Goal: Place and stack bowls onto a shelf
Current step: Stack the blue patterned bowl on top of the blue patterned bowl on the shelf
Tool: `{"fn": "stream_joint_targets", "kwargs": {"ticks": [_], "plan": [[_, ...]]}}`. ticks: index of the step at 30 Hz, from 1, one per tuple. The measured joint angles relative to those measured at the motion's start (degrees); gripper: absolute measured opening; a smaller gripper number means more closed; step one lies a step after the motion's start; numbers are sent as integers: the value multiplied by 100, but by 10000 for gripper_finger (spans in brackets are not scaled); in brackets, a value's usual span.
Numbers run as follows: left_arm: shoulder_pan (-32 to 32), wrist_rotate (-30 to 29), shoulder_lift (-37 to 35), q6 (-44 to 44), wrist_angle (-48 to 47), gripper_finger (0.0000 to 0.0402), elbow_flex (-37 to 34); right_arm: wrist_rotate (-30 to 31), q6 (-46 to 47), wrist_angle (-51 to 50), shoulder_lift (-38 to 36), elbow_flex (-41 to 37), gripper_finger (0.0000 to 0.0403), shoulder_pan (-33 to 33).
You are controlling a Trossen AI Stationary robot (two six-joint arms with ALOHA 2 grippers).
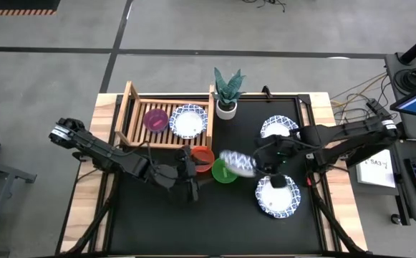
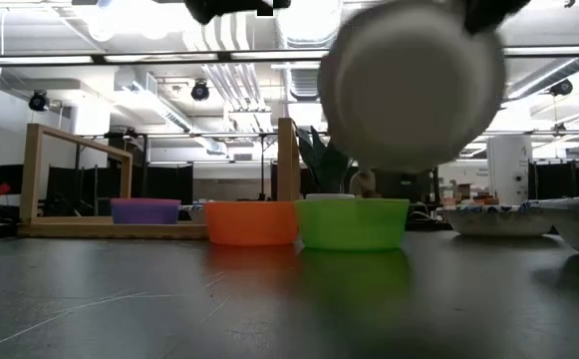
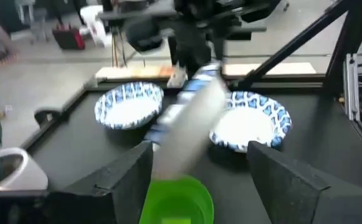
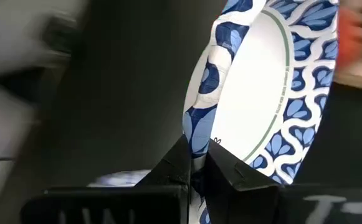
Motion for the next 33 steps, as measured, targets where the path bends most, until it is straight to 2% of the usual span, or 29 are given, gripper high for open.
{"fn": "stream_joint_targets", "kwargs": {"ticks": [5, 12, 21, 26, 29, 33], "plan": [[5, 592, 24, 341, 519, 247, 0, -631, 54, 98, 217, 203, 12, 396], [7, 1690, 458, 592, 1296, 231, -2, -659, -23, 433, 707, 358, 12, 722], [7, 1715, 1004, 430, 1495, 212, -2, -656, -156, 515, 1119, 560, 12, 742], [7, 1613, 1056, 390, 1493, 153, -2, -636, -135, 545, 1132, 564, 13, 742], [7, 1600, 1058, 373, 1491, 94, -2, -587, -31, 573, 1132, 564, 22, 742], [7, 1593, 1058, 355, 1494, 15, -2, -503, 116, 630, 1140, 564, 55, 742]]}}
